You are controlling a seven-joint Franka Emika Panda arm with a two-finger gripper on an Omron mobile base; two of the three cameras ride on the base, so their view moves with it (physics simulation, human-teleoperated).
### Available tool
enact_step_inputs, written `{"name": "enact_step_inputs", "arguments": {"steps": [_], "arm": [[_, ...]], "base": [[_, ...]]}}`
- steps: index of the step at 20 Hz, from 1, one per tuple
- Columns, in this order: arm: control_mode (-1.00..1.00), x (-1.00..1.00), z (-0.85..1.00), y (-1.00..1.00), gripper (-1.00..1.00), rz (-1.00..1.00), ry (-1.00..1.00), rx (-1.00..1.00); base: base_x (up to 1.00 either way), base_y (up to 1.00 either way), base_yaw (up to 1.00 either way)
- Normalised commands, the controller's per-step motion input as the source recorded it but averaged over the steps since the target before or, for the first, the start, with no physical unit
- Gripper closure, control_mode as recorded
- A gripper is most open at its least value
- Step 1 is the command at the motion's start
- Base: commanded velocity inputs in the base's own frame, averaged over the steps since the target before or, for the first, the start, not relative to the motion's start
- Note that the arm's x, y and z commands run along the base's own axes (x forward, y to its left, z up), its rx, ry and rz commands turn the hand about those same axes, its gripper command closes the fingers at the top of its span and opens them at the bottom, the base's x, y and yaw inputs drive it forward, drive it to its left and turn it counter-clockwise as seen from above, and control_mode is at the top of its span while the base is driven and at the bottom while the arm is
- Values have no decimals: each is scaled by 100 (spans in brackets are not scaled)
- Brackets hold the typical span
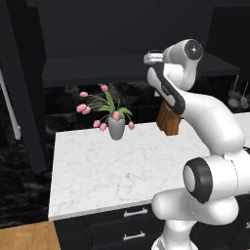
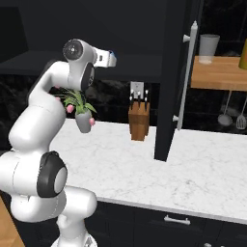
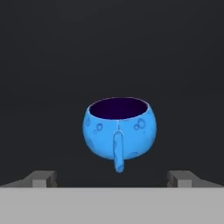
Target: Gather all objects into one cabinet and sort the glasses and bowls to opposite sides.
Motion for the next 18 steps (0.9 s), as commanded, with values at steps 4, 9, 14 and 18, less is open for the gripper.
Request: {"name": "enact_step_inputs", "arguments": {"steps": [4,9,14,18], "arm": [[-100,28,0,0,-100,0,0,0],[-100,21,-5,0,-100,0,0,0],[-100,18,-6,0,-100,0,0,0],[-100,16,-20,0,-100,0,0,0]], "base": [[0,0,0],[0,0,0],[0,0,0],[0,0,0]]}}
